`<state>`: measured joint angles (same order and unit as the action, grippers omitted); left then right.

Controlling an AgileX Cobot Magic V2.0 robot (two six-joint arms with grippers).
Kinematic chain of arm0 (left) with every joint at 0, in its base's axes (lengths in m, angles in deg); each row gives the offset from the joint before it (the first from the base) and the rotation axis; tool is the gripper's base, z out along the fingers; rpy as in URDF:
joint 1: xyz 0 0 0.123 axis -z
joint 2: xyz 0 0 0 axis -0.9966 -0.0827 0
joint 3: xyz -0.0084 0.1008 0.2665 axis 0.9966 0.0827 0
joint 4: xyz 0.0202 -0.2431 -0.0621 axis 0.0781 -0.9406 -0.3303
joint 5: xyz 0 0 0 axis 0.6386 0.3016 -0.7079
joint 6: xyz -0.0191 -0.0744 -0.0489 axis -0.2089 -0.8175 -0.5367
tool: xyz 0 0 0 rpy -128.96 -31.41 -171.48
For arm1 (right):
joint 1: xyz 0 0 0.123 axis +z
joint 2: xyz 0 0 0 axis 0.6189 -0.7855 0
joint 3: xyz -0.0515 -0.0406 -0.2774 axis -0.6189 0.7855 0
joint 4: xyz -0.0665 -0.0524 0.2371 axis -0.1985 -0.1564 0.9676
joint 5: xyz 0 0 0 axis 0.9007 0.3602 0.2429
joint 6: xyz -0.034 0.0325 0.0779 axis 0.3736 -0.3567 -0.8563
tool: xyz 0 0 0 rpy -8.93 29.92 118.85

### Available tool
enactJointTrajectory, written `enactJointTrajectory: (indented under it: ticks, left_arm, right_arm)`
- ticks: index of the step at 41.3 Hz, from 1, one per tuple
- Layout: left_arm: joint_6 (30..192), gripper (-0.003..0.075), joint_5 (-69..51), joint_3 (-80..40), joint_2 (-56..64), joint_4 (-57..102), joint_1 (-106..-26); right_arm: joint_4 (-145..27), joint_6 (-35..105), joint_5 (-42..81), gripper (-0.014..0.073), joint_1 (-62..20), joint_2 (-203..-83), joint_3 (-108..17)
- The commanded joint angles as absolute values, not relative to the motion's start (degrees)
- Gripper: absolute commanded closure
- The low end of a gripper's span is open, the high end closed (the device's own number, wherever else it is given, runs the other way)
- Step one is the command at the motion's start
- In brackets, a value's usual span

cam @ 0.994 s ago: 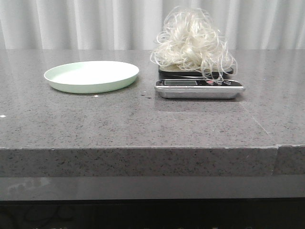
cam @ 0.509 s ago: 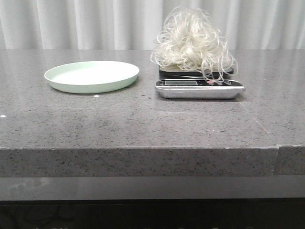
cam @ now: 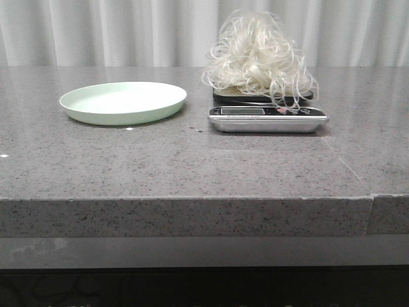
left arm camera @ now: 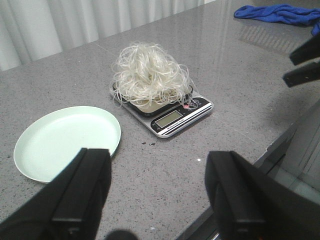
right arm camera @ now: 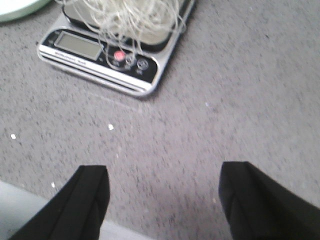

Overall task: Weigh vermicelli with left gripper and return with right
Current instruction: 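Open the left gripper and withdraw it, leaving vermicelli on the scale, then lower the right gripper onto the vermicelli on the scale and grasp it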

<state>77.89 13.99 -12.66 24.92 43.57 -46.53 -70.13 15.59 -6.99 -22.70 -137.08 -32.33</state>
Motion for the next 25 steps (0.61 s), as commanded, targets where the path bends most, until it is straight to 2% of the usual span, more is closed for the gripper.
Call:
enactJointTrajectory:
  ticks: [1,25]
  left_arm:
    - [77.23,0.0248,9.81,-13.97,25.09,42.68,-46.1]
    - [77.23,0.0248,9.81,-13.97,24.98,42.68,-46.1]
  right_arm:
    - [-70.23,16.41,-2.22,0.0028,-21.16,-140.9,-38.02]
    - [-70.41,16.41,0.0,0.0028,-18.0,-169.94,-66.81]
